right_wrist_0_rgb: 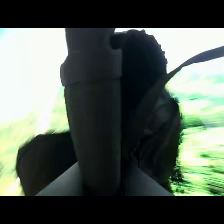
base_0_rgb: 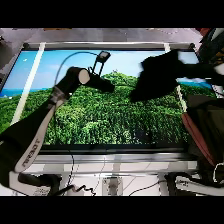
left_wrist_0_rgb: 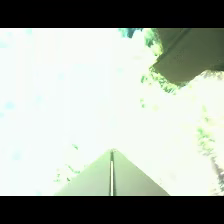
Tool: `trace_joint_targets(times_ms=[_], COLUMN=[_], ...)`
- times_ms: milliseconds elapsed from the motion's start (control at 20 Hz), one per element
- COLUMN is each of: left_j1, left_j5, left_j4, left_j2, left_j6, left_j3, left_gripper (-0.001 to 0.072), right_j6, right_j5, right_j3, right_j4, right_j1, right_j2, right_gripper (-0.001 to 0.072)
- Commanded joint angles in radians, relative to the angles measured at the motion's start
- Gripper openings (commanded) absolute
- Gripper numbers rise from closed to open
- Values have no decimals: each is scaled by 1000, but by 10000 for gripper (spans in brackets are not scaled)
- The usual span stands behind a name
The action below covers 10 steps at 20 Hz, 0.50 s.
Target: Fold the clothes and pants, and hang the long-sleeved shirts on hangers.
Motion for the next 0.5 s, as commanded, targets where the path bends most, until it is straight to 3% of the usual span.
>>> trace_joint_targets(times_ms=[0,150,250,450], left_j1=[0,0,0,0], left_j5=[-3,-4,-4,-19], left_j4=[4,4,4,3], left_j2=[109,177,206,222], left_j6=[5,5,5,5], left_j3=[0,0,0,0], left_gripper=[11,11,12,12], right_j6=[214,399,459,646], right_j5=[85,237,346,443], right_j3=[2,2,1,1], right_j4=[-254,-487,-634,-724], right_j1=[-209,-460,-664,-1056], right_j2=[227,370,436,476], right_gripper=[19,18,19,19])
